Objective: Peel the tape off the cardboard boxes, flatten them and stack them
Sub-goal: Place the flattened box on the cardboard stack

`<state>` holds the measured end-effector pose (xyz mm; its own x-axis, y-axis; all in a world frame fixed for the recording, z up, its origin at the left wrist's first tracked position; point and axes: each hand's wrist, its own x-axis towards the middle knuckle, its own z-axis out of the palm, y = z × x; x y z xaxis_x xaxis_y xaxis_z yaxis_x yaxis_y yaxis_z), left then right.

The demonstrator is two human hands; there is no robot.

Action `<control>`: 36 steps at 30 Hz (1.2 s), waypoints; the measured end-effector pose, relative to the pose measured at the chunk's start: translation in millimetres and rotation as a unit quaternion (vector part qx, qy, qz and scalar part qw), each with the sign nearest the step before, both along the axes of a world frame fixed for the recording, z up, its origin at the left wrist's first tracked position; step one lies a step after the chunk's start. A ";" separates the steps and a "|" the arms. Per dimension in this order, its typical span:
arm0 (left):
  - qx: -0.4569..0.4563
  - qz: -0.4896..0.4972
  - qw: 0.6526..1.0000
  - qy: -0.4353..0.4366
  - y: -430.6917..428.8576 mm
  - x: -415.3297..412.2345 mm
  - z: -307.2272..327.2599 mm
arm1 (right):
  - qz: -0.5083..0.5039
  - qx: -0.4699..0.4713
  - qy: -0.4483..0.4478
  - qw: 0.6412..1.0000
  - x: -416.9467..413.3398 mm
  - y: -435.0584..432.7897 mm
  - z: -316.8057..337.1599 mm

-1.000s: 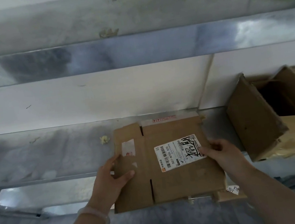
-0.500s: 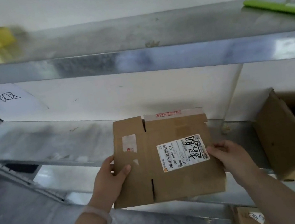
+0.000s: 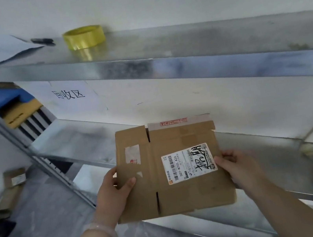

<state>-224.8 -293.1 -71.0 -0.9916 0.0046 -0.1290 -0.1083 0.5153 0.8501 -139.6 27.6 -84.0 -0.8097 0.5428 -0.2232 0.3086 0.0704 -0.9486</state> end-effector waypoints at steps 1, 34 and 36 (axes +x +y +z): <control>-0.001 0.002 1.000 -0.004 -18.3 -8.0 0.9 | 0.002 -0.002 0.001 1.000 -10.4 -18.2 -1.0; -0.107 -0.007 0.990 -0.094 -266.0 -309.9 -4.1 | 0.025 -0.113 -0.075 0.990 -314.9 -286.2 -56.6; -0.135 -0.030 0.986 -0.098 -274.3 -328.6 -6.6 | 0.018 -0.108 -0.094 0.990 -326.1 -297.0 -64.3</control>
<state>-553.5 -567.4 -77.6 -0.9466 0.0010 -0.3225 -0.2198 0.7296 0.6476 -465.8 -269.4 -148.3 -0.7610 0.4370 -0.4795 0.4823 -0.1132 -0.8687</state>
